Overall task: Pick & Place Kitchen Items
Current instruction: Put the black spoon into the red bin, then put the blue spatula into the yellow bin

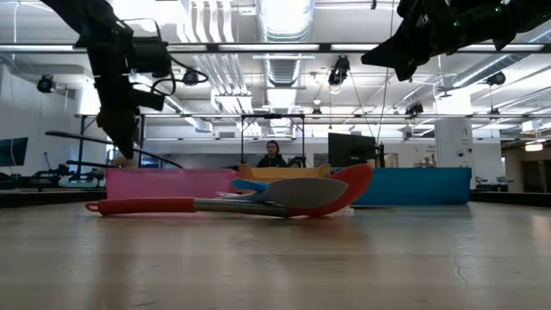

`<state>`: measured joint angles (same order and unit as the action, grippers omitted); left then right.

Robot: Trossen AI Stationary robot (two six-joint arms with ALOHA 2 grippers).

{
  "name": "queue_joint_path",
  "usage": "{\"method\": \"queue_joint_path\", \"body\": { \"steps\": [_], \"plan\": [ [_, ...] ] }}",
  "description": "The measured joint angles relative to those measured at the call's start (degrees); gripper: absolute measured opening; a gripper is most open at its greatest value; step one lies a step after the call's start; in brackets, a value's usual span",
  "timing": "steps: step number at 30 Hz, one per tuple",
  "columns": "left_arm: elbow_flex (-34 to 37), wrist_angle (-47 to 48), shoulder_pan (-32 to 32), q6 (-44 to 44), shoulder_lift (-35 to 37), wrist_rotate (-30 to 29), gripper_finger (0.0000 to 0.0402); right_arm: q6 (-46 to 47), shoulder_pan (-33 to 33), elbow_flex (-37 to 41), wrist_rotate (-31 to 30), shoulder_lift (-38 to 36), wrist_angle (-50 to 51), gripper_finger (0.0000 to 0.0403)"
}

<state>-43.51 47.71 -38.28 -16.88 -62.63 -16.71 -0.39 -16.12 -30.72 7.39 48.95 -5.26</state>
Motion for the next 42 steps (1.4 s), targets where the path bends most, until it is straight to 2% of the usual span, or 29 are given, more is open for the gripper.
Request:
{"method": "queue_joint_path", "body": {
  "steps": [5, 16, 18, 24, 27, 35, 42],
  "plan": [
    [1.4, -2.2, -2.6, -0.4, -2.8, 3.3, 0.0084, -0.2, 0.0, 0.0, 0.0, 0.0, -0.1, 0.0008],
    [0.2, -4.5, -3.4, -0.1, -9.9, 2.1, 0.0084, -0.3, 0.0, 0.3, 0.0, 0.0, -0.2, 0.0008],
    [-0.1, -4.6, -3.4, 1.1, -9.7, 1.1, 0.0100, -0.4, 0.0, 0.4, 0.0, 0.0, -0.2, 0.0008],
    [0.0, -4.0, -3.5, 2.1, -8.0, -0.6, 0.0212, -1.3, -0.1, 0.4, 0.0, 0.0, -0.2, 0.0008],
    [0.0, -4.3, -3.5, 2.8, -8.0, -1.0, 0.0238, -1.3, 0.0, 0.5, -1.1, 0.0, -0.3, 0.0008],
    [-0.8, -2.7, -3.4, 5.5, -7.0, -0.9, 0.0244, -1.3, 0.0, 0.5, -1.5, 0.0, -0.3, 0.0008],
    [-2.0, -2.5, -3.1, 7.2, -2.7, 2.2, 0.0245, -1.3, 0.0, 0.5, -1.5, 0.0, -0.2, 0.0008]
  ]
}}
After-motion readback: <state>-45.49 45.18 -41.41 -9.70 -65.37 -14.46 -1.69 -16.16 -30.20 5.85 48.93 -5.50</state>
